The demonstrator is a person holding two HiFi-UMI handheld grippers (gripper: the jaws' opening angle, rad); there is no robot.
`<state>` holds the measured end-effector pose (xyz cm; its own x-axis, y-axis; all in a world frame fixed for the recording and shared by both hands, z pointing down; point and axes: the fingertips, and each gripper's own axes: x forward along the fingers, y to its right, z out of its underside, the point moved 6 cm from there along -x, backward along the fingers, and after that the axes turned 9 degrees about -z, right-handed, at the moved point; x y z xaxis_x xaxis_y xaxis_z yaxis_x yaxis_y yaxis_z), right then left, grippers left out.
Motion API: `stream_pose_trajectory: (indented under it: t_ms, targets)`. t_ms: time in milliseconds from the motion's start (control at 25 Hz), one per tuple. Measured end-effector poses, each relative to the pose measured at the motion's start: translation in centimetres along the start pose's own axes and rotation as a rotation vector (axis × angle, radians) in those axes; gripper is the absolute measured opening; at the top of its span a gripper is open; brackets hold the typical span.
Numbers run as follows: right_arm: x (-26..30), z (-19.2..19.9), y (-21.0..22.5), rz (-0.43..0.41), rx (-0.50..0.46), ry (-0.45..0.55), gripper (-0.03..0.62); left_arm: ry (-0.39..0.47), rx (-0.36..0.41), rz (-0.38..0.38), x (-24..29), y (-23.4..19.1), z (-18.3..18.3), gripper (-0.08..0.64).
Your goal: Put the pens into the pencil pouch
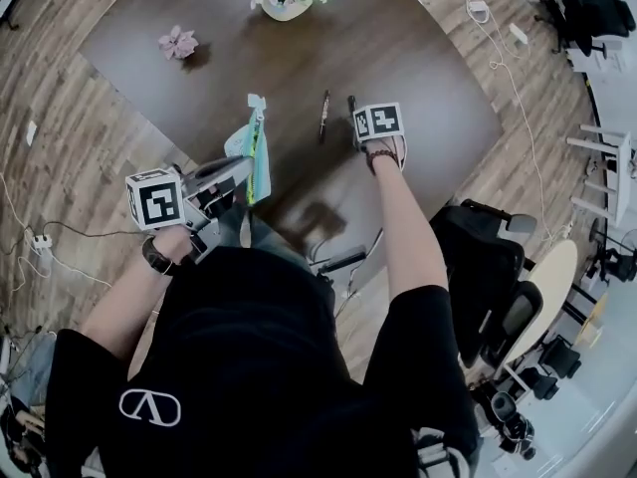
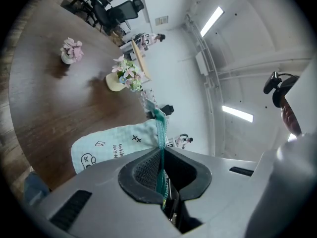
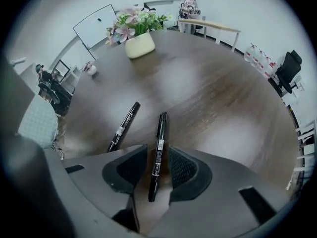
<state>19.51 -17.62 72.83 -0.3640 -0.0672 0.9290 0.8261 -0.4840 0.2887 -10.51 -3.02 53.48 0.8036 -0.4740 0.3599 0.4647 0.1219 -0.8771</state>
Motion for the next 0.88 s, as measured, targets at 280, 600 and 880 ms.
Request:
stream_pose_trajectory:
  t_ms: [280, 600, 880]
  targets:
    - [0.6, 0.2, 0.3, 0.010, 0.012, -0.030, 0.043, 0.009, -0.009, -0.005, -0.3, -0.3, 0.3, 0.017]
    - [-0.9, 0.3, 0.1, 0.004, 0.018, 0.116, 0.043, -0.002, -0.024, 0.000, -0.1, 0.1, 0.4, 0.017]
    - [-9.6, -0.3, -2.7, -0.066, 0.026, 0.562, 0.043, -0.012, -0.004, 0.028, 0.3, 0.9, -0.5, 0.017]
